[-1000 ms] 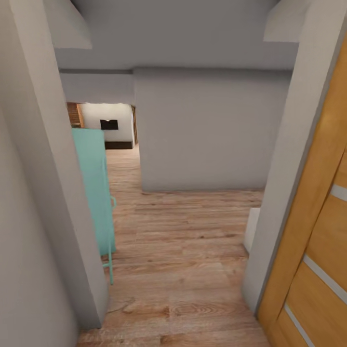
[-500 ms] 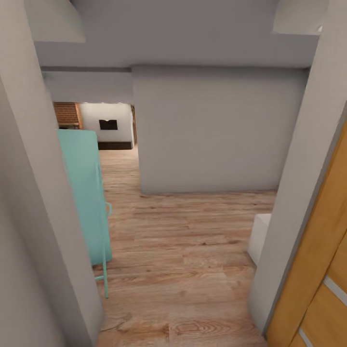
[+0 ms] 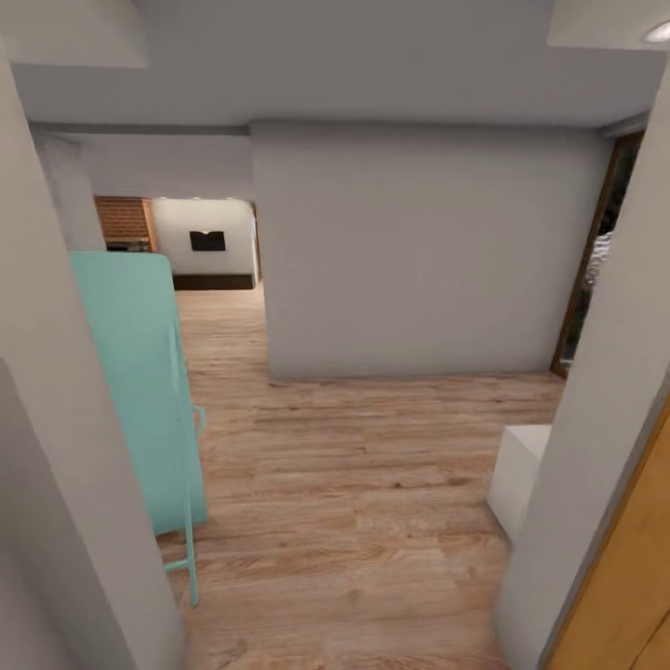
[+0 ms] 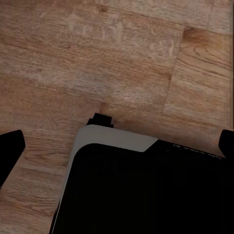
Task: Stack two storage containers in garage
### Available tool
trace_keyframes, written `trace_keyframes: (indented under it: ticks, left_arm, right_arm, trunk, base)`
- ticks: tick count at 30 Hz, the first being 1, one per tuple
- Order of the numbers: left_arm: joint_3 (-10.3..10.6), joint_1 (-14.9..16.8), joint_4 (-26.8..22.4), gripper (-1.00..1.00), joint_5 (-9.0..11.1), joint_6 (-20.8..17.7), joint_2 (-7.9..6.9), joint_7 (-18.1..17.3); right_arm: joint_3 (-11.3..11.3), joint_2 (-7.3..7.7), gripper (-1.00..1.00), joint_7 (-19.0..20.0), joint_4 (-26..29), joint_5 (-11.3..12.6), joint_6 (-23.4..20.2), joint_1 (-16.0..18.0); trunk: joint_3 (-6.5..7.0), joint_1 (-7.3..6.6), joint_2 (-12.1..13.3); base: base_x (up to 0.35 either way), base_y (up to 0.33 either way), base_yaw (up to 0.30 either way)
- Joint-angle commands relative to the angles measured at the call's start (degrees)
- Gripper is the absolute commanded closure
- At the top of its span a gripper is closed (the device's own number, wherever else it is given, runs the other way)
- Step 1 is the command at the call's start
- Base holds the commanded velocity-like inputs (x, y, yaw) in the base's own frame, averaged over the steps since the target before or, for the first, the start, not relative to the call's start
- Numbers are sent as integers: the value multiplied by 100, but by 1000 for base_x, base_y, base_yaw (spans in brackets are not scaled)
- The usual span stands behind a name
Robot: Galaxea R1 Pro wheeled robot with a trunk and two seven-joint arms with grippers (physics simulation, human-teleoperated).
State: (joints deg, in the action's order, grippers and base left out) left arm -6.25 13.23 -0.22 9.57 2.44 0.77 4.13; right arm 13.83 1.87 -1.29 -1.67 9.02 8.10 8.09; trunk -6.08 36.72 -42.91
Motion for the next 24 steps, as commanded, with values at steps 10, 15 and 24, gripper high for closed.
trace_keyframes:
  ticks: [10,15,24]
  left_arm:
    - [-43,5,4,-100,10,20,2,9]
    - [-43,5,4,-100,10,20,2,9]
    - [-43,5,4,-100,10,20,2,9]
  right_arm:
    - [49,-2,-100,-3,-18,56,34,8]
    - [49,-2,-100,-3,-18,56,34,8]
    - [49,-2,-100,-3,-18,56,34,8]
  trunk:
    - [-9,5,-7]
    - [-9,5,-7]
    - [-9,5,-7]
  base:
    - [325,0,0]
    - [325,0,0]
    - [325,0,0]
